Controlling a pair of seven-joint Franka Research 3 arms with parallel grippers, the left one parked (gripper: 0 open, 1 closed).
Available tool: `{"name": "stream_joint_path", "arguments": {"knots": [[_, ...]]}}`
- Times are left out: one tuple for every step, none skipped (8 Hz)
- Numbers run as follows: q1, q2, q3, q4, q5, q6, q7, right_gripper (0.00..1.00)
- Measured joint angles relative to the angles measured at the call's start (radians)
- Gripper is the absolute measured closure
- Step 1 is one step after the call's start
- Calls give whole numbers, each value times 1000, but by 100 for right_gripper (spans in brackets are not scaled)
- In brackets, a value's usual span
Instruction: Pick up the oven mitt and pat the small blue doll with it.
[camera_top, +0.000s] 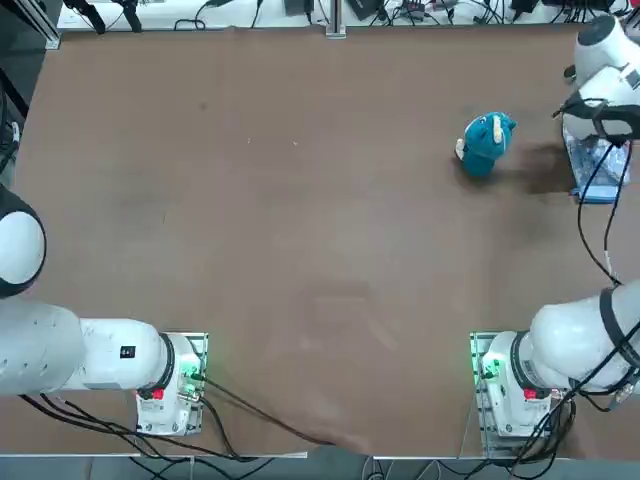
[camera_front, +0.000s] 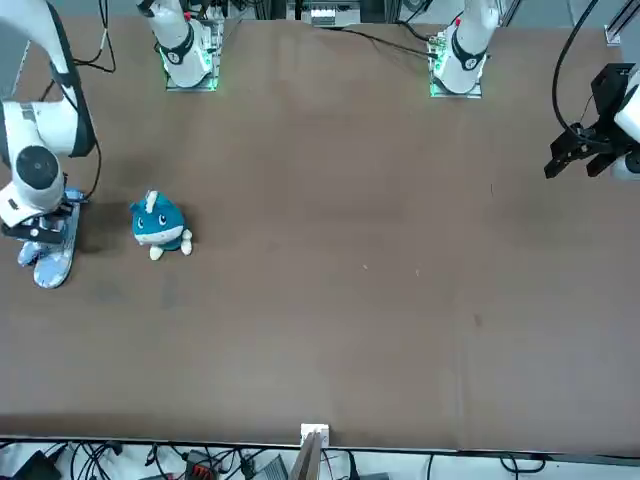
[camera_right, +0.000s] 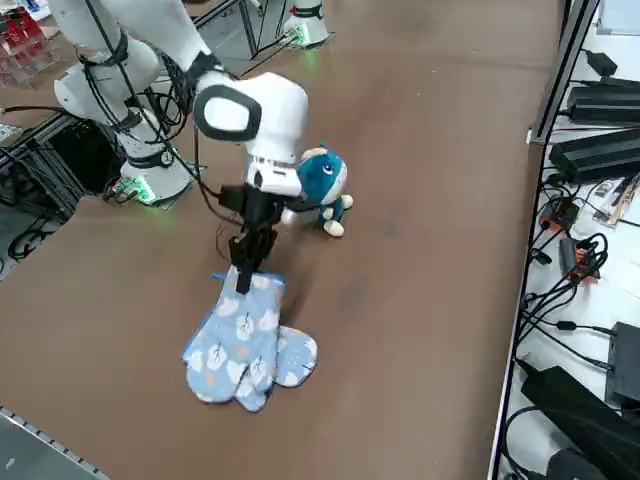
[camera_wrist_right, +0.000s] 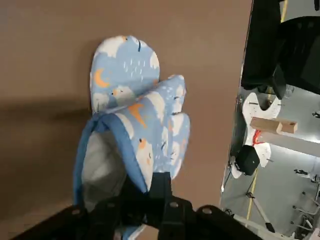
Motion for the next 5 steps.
{"name": "stream_joint_path", "arguments": {"knots": [[1, -33, 15, 22, 73, -59, -82, 96], [2, -63, 35, 54, 145, -134, -148, 96], [5, -90, 51, 89, 225, -218, -190, 96], [14, -115, 57, 120, 310, -302, -228, 96], [28, -141, 60, 151, 376, -398, -251, 96]]}}
